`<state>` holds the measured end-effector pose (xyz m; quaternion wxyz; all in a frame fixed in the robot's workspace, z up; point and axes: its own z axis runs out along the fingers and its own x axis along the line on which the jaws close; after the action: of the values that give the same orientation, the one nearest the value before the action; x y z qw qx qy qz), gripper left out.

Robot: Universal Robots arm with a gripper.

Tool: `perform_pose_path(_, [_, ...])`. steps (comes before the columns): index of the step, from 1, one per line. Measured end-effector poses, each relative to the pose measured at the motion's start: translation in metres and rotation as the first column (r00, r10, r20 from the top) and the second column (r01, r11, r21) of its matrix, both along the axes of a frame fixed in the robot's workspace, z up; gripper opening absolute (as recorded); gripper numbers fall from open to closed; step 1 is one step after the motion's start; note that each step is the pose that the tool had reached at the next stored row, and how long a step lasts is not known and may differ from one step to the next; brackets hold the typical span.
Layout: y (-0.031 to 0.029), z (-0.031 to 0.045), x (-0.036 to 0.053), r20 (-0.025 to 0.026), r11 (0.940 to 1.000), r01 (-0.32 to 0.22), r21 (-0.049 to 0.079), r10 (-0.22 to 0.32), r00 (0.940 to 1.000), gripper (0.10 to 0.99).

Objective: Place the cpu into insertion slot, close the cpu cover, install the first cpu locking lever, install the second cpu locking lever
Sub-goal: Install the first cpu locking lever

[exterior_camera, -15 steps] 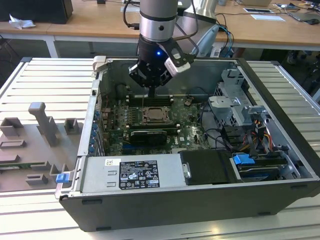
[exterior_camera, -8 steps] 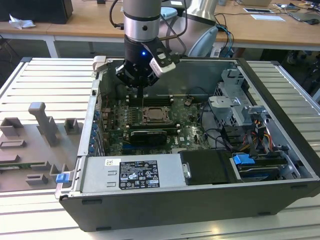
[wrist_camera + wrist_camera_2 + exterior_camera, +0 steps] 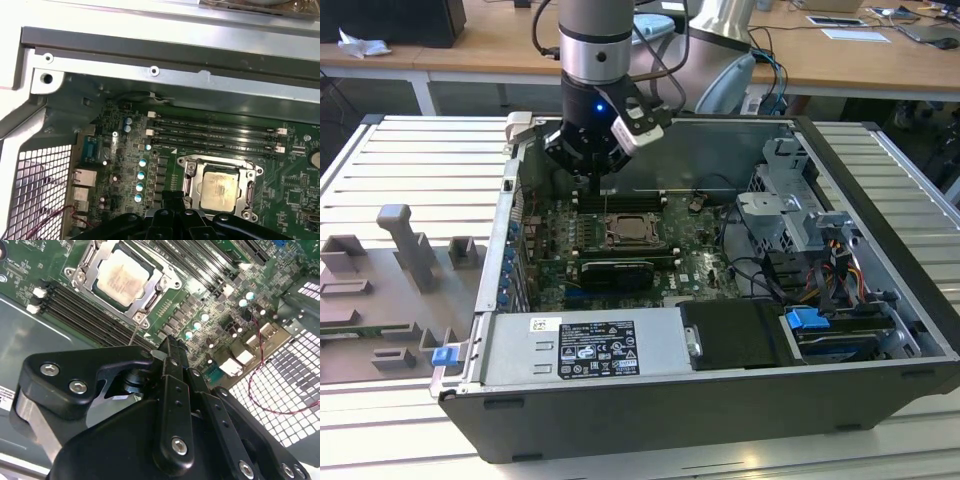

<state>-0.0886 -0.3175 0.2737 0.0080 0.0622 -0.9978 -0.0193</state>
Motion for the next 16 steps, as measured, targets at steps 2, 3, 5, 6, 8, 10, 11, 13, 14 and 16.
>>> perform_pose_path(2, [0.0025,-0.0013,-0.0002,0.0001,1.0000,0.000,0.000,0.000,1.0000,0.106])
perform_pose_path(3, [0.0044,-0.0020,-0.0002,0.0000,1.0000,0.001,0.000,-0.001,1.0000,0.106])
perform_pose_path(5, [0.0083,-0.0037,-0.0002,0.0000,1.0000,0.006,0.000,-0.006,1.0000,0.106])
perform_pose_path(6, [0.0102,-0.0047,-0.0002,0.0000,1.0000,0.009,0.000,-0.009,1.0000,0.106])
perform_pose_path(8, [0.0128,-0.0061,-0.0002,0.0000,0.9999,0.013,0.000,-0.013,0.9999,0.106])
perform_pose_path(10, [0.0164,-0.0081,-0.0001,0.0000,0.9999,0.016,0.000,-0.016,0.9999,0.106])
perform_pose_path(11, [0.0179,-0.0089,0.0001,-0.0001,0.9999,0.017,0.000,-0.017,0.9999,0.106])
perform_pose_path(13, [0.0205,-0.0105,0.0008,0.0000,0.9998,0.018,0.000,-0.018,0.9998,0.106])
perform_pose_path(14, [0.0216,-0.0113,0.0014,0.0000,0.9998,0.019,0.000,-0.019,0.9998,0.106])
perform_pose_path(16, [0.0241,-0.0136,0.0023,-0.0001,0.9998,0.019,0.000,-0.019,0.9998,0.106])
